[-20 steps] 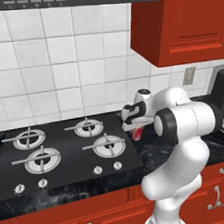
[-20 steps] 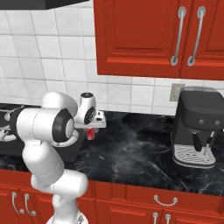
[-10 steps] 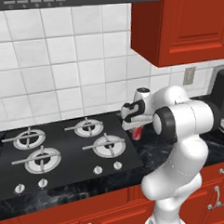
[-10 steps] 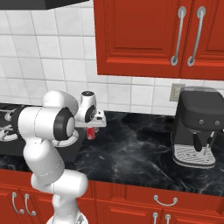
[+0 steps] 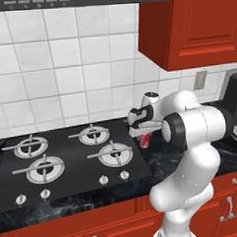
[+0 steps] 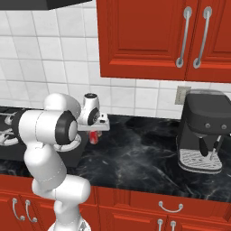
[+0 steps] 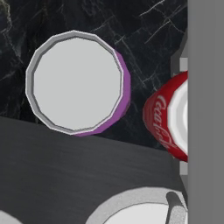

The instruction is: Four empty soda cans are scattered around the kitchen. Gather all the cans and cluster them next to the stove for recycling.

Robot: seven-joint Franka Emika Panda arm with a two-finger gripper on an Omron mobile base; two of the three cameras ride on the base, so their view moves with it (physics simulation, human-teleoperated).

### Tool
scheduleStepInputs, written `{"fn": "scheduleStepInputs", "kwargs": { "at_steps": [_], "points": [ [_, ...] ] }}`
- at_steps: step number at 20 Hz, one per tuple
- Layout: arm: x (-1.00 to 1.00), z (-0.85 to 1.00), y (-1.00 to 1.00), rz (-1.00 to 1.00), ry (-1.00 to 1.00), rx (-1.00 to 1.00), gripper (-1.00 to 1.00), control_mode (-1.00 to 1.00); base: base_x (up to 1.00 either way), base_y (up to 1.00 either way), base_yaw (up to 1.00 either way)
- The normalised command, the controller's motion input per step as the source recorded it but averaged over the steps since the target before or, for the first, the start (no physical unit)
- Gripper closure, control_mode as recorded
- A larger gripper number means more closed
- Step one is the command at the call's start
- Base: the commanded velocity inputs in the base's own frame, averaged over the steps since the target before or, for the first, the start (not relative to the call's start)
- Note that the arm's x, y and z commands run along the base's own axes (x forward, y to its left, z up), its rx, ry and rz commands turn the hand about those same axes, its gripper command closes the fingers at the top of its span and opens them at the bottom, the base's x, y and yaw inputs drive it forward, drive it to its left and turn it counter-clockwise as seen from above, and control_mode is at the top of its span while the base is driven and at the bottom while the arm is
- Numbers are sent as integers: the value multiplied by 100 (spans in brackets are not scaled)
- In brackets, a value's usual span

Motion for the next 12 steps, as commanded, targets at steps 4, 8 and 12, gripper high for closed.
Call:
{"fn": "scheduleStepInputs", "kwargs": {
  "at_steps": [4,8,12],
  "points": [
    [0,0,0,0,0,0,-100,-100,0,0,0],
    [0,0,0,0,0,0,-100,-100,0,0,0],
    [0,0,0,0,0,0,-100,-100,0,0,0]
  ]
}}
